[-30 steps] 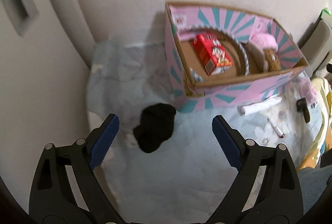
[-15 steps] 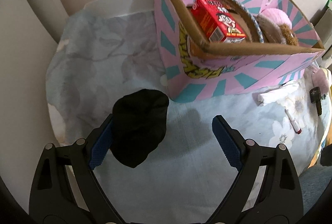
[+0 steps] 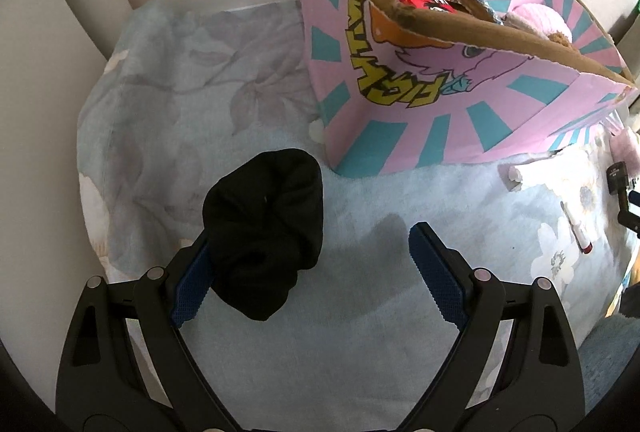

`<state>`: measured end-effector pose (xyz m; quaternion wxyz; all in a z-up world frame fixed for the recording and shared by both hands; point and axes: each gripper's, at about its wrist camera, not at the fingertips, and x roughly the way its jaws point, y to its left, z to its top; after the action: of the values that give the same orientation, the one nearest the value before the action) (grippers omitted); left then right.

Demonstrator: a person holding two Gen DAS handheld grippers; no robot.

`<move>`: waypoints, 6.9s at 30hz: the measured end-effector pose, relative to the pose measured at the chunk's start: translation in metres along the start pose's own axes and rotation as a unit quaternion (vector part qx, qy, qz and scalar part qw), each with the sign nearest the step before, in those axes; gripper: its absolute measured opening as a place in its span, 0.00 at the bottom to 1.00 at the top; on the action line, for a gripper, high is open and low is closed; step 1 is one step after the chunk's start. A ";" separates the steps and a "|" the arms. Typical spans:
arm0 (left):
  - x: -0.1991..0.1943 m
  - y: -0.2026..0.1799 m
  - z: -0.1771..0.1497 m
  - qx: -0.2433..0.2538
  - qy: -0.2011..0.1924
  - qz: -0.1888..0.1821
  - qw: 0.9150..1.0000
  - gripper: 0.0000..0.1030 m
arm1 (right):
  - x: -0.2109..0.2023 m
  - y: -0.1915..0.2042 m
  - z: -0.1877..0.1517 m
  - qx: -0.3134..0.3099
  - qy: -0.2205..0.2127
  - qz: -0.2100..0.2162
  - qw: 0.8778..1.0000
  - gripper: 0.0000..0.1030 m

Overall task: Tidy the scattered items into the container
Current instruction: 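Grasp the black hair tie with the left tool while the right tool grasps the brown scrunchie, then drop the hair tie into the box with the left tool while the right tool drops the scrunchie in, then grasp the red-capped lipstick tube with the left tool while the right tool grasps the pink fluffy headband, then drop the lipstick tube into the box with the left tool while the right tool drops the pink headband in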

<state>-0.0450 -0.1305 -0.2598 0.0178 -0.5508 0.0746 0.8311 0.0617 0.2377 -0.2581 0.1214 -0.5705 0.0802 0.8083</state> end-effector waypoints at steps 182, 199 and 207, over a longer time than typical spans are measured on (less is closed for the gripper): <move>-0.026 -0.176 -0.028 0.018 0.038 -0.023 0.999 0.60 | -0.015 -0.046 0.052 -0.226 -0.030 0.019 0.973 0.72; -0.047 -0.159 -0.037 0.003 0.003 -0.009 1.000 0.11 | -0.006 -0.042 0.041 -0.245 -0.025 0.043 0.968 0.21; -0.072 -0.152 -0.025 0.011 -0.026 -0.021 0.999 0.10 | -0.026 -0.061 0.056 -0.190 -0.046 0.078 0.978 0.21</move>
<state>0.0229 0.0203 -0.2188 0.0435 -0.5303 0.0716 0.8437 0.0369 0.3088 -0.2146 -0.0489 -0.5372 -0.0366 0.8413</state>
